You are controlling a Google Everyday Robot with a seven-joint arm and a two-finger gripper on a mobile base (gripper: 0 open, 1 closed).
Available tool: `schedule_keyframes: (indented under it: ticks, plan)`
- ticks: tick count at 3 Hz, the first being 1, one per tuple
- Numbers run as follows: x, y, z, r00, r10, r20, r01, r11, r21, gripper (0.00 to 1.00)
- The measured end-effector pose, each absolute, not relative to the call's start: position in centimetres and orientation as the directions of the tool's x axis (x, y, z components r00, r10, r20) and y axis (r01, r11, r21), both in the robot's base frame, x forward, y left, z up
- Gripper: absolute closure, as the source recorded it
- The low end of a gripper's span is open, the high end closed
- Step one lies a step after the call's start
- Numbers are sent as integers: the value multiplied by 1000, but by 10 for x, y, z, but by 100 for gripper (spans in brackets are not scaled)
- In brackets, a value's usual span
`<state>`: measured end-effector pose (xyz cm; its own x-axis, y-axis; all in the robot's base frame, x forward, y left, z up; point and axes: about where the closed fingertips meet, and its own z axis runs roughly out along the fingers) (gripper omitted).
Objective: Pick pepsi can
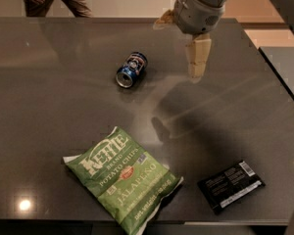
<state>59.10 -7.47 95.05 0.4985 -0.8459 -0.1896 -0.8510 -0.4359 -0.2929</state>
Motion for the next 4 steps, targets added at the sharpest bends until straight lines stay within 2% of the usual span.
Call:
schedule_keyframes:
  ticks: [4]
  plan:
    - [651, -12, 903, 782, -621, -54, -609, -742, -279, 0]
